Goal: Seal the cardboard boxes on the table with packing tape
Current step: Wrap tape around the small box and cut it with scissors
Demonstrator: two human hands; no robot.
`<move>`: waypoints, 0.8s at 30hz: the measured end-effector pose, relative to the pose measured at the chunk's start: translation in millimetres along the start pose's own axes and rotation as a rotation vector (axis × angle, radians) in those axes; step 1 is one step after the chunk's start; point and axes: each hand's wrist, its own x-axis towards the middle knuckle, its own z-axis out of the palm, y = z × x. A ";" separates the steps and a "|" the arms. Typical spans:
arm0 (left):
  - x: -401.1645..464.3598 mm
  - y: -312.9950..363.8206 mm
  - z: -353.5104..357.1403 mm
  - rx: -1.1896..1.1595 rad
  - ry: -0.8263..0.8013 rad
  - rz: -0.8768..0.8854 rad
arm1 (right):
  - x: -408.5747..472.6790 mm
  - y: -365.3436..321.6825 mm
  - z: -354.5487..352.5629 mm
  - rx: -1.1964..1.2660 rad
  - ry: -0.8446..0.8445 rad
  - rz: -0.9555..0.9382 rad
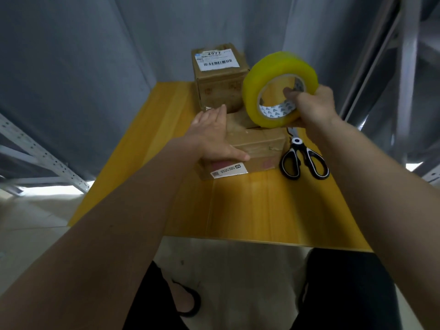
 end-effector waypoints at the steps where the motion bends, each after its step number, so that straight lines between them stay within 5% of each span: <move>1: 0.3 0.0 0.0 0.004 0.001 0.000 | -1.6 4.6 3.8 0.063 0.025 0.034; 6: 0.0 0.7 0.4 0.009 -0.002 0.000 | -13.3 30.0 25.5 0.223 0.053 0.173; 24: -18.2 -44.1 -0.6 -0.026 0.008 -0.003 | -15.8 23.9 37.4 0.170 0.008 0.034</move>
